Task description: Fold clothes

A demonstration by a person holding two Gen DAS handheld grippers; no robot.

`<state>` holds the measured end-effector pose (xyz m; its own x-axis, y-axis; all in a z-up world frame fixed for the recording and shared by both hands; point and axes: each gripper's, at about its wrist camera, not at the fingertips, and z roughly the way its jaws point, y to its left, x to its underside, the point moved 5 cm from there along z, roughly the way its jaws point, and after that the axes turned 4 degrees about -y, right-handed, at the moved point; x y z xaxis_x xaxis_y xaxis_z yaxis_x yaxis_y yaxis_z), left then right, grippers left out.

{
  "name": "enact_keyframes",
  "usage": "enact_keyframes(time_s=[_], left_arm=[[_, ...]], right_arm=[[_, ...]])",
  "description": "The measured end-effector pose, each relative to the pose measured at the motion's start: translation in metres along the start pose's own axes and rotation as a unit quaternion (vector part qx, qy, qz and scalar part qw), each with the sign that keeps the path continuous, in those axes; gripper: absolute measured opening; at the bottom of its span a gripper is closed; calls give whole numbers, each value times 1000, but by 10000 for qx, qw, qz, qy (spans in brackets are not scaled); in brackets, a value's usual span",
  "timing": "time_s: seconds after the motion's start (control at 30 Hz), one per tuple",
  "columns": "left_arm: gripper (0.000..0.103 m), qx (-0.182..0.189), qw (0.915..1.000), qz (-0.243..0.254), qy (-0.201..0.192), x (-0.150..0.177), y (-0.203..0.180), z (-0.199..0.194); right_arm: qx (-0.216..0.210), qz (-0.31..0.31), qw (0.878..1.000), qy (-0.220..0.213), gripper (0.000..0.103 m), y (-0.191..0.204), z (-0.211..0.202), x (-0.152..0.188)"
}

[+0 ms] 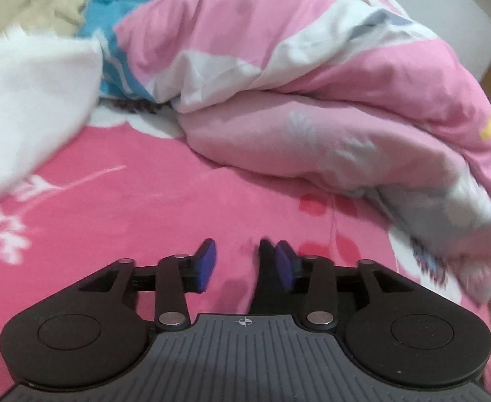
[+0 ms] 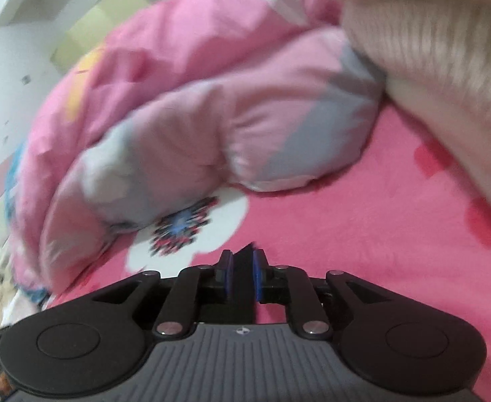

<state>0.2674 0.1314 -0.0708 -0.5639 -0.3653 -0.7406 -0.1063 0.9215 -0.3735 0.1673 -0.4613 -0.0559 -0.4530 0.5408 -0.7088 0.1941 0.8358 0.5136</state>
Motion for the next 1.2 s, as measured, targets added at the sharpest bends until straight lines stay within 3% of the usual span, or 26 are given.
enact_keyframes(time_s=[0.07,0.23,0.33,0.43,0.53,0.63,0.77,0.93,1.07,1.2], left_arm=[[60,-45,9999,151,38,9,4,-20],[62,-108,9995,251,161,34,12,-63],[62,-257,9993,202,203,40,23,-86],[62,-462,9986,260,-30,20,34,-120],[63,-510,9970,455,-370,-14,37,-168],[70,-581,9946,772,-382,-29,34,-196],[70,-389,9965,736,98,16,26,-174],[70,-181,9971,532,507,83,26,-138],[69,12,9980,323,538,103,35,-136],[65,-46,9977,517,427,109,37,-133]], right_arm=[[-104,-319,9994,110,14,18,-24,9],[-546,-840,9933,581,14,62,-55,57],[-693,-782,9901,936,14,69,-52,89],[-558,-549,9910,1086,14,57,-53,107],[-605,-188,9938,913,14,45,-69,108],[-777,29,9943,726,14,41,-79,110],[-904,216,9923,816,14,44,-72,123],[-604,152,9932,985,12,32,-87,137],[-254,117,9951,948,12,20,-120,142],[-88,226,9973,695,14,21,-140,140]])
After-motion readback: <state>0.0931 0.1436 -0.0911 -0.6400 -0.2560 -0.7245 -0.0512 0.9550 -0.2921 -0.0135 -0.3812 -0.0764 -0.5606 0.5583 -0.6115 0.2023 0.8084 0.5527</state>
